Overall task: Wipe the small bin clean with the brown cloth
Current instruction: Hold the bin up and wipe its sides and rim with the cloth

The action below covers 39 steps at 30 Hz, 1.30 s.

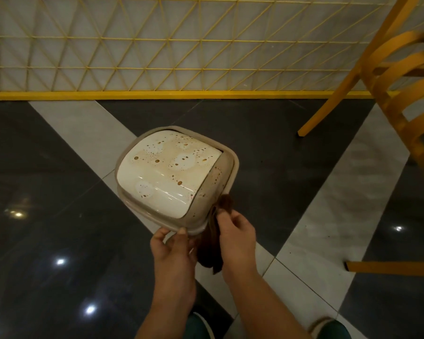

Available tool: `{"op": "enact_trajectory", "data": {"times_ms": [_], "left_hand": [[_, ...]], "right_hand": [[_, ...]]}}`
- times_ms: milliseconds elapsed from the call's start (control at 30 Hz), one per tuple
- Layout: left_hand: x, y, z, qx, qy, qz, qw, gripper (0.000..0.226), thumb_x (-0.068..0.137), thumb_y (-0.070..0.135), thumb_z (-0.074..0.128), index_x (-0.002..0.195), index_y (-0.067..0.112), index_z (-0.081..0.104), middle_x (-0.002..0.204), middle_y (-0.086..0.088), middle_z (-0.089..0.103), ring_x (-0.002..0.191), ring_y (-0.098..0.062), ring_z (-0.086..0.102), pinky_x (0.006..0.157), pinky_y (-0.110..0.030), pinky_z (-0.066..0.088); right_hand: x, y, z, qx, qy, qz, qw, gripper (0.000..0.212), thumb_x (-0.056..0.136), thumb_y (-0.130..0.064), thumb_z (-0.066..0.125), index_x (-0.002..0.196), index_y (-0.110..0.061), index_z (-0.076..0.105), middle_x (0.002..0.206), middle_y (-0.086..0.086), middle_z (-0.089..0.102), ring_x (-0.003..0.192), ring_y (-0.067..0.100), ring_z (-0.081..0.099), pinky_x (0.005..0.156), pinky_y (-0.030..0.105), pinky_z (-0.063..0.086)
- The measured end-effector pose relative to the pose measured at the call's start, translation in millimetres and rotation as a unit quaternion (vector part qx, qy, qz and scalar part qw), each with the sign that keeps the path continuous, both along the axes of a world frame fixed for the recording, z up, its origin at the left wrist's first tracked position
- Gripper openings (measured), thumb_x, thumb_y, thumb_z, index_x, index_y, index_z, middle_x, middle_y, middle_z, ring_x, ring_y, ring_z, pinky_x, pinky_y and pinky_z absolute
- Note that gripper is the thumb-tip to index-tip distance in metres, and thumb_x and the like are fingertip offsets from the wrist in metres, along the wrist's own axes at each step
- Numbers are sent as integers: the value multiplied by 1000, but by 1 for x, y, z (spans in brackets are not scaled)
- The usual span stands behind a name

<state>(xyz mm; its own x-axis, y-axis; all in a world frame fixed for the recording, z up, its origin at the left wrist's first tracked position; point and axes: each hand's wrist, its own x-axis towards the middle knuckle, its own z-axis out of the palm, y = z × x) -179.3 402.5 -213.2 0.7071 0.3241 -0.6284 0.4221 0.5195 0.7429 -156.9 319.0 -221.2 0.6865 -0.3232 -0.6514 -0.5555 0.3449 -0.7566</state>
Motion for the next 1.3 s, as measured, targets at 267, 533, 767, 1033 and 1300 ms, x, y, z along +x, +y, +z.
{"op": "enact_trajectory", "data": {"times_ms": [267, 533, 767, 1033, 1300], "left_hand": [[1, -2, -2, 10, 0, 6, 1000, 15, 98, 8, 47, 102, 22, 48, 99, -13, 67, 89, -20, 67, 79, -34, 53], [2, -5, -1, -13, -6, 13, 1000, 14, 99, 10, 46, 104, 22, 47, 102, -16, 67, 92, -24, 67, 84, -35, 52], [-2, 1, -3, -23, -2, 0, 1000, 13, 99, 10, 46, 108, 20, 48, 103, -15, 68, 96, -24, 67, 88, -39, 52], [-2, -4, -2, -11, -16, 6, 1000, 14, 101, 12, 41, 114, 16, 43, 95, -17, 64, 86, -26, 66, 82, -34, 50], [-3, -7, 2, -12, -15, 20, 1000, 11, 100, 7, 43, 103, 17, 46, 90, -15, 67, 79, -22, 67, 81, -33, 52]], "right_hand": [[2, 8, 5, -23, 2, -9, 1000, 13, 87, -21, 63, 99, -18, 68, 91, 1, 72, 85, 16, 68, 75, 31, 58], [27, -3, 6, -32, 7, -33, 999, 17, 88, -26, 62, 103, -21, 67, 95, 2, 70, 90, 20, 67, 84, 46, 56], [4, 8, 9, -23, 20, -3, 1000, 8, 88, -20, 61, 92, -17, 67, 87, 2, 71, 84, 20, 67, 77, 36, 57], [84, -24, 10, -71, 5, -37, 997, 18, 83, -29, 64, 98, -21, 67, 93, 3, 68, 87, 21, 65, 83, 46, 56], [-16, -8, 2, -163, -104, 51, 980, 22, 89, -20, 64, 106, -34, 64, 102, -13, 66, 96, 0, 63, 86, 23, 54]]}}
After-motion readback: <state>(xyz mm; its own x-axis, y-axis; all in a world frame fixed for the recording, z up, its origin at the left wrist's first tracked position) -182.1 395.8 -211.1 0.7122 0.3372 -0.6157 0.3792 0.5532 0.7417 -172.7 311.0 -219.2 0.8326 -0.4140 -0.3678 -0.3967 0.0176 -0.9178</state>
